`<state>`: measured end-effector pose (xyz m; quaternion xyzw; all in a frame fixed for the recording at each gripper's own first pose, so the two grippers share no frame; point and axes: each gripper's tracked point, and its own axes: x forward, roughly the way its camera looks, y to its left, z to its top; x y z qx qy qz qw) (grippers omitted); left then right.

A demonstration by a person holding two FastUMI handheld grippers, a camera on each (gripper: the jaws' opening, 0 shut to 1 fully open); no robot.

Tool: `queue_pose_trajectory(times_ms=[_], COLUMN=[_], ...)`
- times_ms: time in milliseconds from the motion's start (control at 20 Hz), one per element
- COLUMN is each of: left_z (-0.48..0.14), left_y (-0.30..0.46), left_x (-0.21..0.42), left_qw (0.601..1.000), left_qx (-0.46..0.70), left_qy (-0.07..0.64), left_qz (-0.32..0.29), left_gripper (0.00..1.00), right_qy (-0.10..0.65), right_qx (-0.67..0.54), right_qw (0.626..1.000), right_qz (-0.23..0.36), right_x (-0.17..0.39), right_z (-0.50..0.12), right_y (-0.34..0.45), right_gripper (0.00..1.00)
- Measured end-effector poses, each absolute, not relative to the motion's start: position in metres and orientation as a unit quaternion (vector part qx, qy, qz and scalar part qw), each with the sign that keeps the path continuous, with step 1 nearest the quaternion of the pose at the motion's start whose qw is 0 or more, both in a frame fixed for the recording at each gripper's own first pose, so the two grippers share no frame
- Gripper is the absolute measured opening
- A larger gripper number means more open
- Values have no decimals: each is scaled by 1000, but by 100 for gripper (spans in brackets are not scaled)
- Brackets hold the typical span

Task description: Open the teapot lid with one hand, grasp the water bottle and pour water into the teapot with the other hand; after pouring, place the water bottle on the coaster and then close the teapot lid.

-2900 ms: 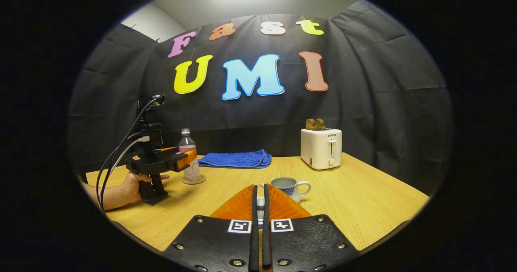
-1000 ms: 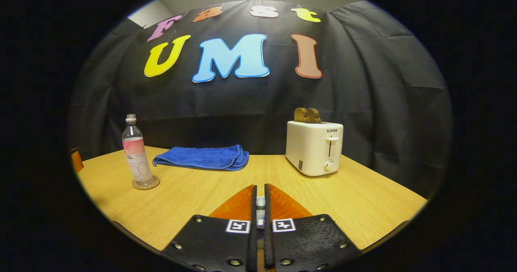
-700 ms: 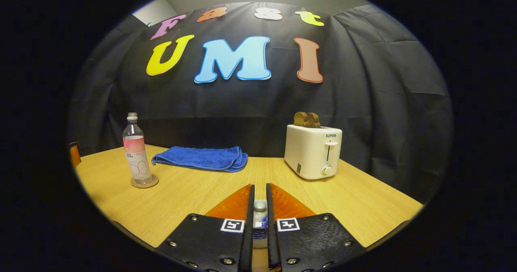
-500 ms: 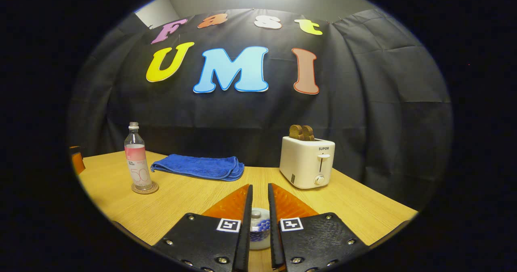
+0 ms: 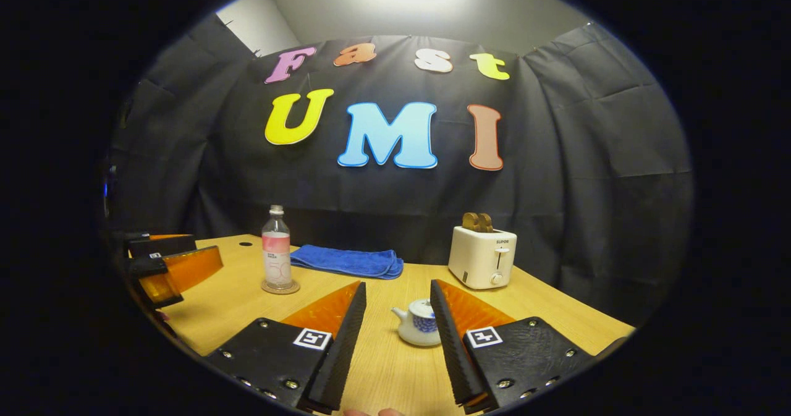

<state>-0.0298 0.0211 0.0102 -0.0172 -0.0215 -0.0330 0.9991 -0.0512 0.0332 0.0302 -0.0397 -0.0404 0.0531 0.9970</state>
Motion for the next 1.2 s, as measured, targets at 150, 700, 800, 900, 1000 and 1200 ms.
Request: queue_pose_trajectory(times_ms=[150,700,800,900,1000,1200], left_z=[2,-22,-25,-25,-26,-26], left_y=[11,-19,-19,-22,-19,-13], left_x=[-39,-47,-46,-42,-38,-34], left_qw=[999,1000,1000,1000,1000,1000], left_qx=[-24,15,16,16,15,17], left_qy=[-23,13,15,15,15,16], left_qz=[-24,-4,1,-2,3,19], left_gripper=[100,100,100,100,100,100], right_qy=[-31,-2,2,-1,-1,-1], right_qx=[-13,8,12,4,-10,-7], right_qw=[998,999,999,999,1000,1000], right_qz=[59,42,33,32,29,7], right_x=[-60,-65,-59,-57,-55,-49], right_z=[19,-16,-18,-18,-17,-18], right_y=[46,53,49,52,52,43], right_gripper=[65,65,65,65,65,65])
